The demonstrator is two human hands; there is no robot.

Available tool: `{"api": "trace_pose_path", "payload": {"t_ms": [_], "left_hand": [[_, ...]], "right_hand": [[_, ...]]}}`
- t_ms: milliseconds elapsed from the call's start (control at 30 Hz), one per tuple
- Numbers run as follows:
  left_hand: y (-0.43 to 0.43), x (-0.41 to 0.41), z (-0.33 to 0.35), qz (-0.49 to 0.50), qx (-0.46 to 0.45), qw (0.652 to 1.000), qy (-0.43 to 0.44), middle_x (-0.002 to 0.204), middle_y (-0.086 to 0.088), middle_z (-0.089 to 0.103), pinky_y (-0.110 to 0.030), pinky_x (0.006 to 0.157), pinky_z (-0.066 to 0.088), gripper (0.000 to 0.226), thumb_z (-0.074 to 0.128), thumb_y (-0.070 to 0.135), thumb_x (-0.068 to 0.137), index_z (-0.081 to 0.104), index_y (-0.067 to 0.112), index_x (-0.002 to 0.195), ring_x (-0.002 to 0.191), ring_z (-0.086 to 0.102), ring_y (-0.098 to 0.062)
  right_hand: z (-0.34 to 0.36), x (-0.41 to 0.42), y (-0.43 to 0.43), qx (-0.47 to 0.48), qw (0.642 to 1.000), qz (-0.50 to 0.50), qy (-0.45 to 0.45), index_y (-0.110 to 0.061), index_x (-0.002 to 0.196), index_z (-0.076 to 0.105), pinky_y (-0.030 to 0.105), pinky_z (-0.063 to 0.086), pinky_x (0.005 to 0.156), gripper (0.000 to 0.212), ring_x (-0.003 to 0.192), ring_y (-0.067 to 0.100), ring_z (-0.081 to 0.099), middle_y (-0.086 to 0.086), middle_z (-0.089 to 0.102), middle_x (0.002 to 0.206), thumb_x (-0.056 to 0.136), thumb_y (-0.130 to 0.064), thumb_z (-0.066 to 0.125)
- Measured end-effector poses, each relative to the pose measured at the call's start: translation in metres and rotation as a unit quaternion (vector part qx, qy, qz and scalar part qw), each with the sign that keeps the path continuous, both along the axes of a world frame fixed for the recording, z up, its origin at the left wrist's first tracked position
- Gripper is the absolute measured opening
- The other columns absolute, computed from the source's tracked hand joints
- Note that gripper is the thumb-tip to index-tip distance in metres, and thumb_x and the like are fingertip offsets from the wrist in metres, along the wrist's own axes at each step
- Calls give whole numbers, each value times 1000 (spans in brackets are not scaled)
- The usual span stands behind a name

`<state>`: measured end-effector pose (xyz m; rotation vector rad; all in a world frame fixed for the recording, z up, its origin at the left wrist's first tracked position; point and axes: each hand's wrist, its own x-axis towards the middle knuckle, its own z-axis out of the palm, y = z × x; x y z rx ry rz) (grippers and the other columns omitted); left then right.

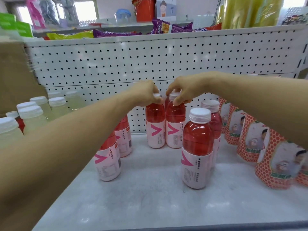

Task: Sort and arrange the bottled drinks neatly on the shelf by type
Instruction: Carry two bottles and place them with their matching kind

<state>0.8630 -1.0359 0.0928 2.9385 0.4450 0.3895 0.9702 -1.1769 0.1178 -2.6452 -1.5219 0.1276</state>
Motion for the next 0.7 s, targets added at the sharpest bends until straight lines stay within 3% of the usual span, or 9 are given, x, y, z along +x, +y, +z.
{"api": "trace_pose_path", "payload": {"t_ms": [100,167,233,333,433,533,700], "left_hand": [[-12,-7,-2,2,52,997,-65,142,-7,51,-39,104,40,55,58,45,97,48,19,145,129,48,-24],[-29,-22,-7,-49,-3,982,-180,131,-2,57,-36,103,44,45,51,43,101,51,20,140,122,53,-18],[-50,-40,-17,-122,-131,948,-262,113,8,63,-28,92,49,36,47,39,104,58,20,132,106,61,-9],[-80,-60,-46,-227,-324,891,-222,114,11,65,-20,87,52,37,53,41,100,55,25,133,105,64,-3],[-96,-57,-71,-277,-379,869,-157,122,9,66,-31,101,51,42,64,26,92,53,28,132,114,63,-5],[-94,-55,-74,-287,-419,844,-171,117,5,71,-29,96,52,38,66,8,93,57,24,126,111,66,-8],[-78,-61,-79,-195,-416,846,-269,107,-1,73,-28,89,56,37,75,12,86,62,12,121,98,68,-10]], "right_hand": [[12,-12,-20,39,999,-23,-28,-29,149,41,39,47,100,59,115,22,59,2,58,136,94,-36,64],[17,-24,-42,148,988,-28,12,-29,145,47,37,42,103,52,118,17,56,-2,59,134,96,-37,62],[10,-35,-64,279,957,-28,76,-29,138,55,32,42,100,44,114,11,57,-7,63,122,96,-40,61],[-20,-42,-86,378,913,-49,143,-32,135,57,30,41,97,44,115,8,56,-9,61,126,94,-48,59],[-57,-38,-95,377,893,-79,231,-28,133,59,35,48,98,38,116,17,60,-3,63,126,97,-39,58],[-73,-35,-100,402,848,-70,338,-25,122,65,42,49,99,26,111,23,65,6,70,117,98,-22,56],[-76,-41,-98,447,856,-74,247,-21,112,70,29,58,84,28,90,13,71,5,74,100,85,-27,76]]}}
